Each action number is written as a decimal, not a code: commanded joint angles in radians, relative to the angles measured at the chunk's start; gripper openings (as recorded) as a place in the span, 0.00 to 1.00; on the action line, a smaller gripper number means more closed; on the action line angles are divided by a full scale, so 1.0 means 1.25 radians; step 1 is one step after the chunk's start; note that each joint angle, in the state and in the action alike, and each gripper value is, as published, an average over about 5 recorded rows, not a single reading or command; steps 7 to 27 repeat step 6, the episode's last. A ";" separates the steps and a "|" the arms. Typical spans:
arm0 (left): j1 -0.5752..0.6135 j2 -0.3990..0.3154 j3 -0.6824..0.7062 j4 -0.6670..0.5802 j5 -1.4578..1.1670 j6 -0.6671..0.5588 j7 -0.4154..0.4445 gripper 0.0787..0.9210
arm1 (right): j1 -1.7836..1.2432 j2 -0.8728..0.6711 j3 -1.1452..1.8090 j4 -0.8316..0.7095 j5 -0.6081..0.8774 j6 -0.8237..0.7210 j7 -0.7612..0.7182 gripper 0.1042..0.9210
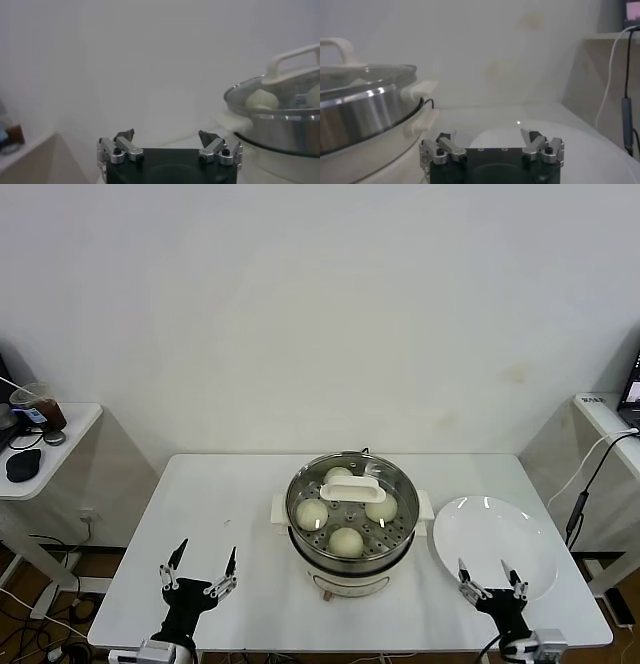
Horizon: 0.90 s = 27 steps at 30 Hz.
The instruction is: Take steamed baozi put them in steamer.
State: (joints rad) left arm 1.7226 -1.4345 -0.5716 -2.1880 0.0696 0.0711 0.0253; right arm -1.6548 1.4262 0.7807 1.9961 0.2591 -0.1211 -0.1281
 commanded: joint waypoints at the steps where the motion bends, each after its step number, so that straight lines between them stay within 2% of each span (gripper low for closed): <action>1: 0.057 -0.005 -0.013 -0.040 -0.080 0.004 -0.001 0.88 | -0.052 0.014 0.019 0.061 -0.043 -0.042 -0.007 0.88; 27: 0.070 0.002 -0.021 -0.055 -0.077 0.017 0.006 0.88 | -0.075 0.018 0.023 0.079 -0.050 -0.046 -0.007 0.88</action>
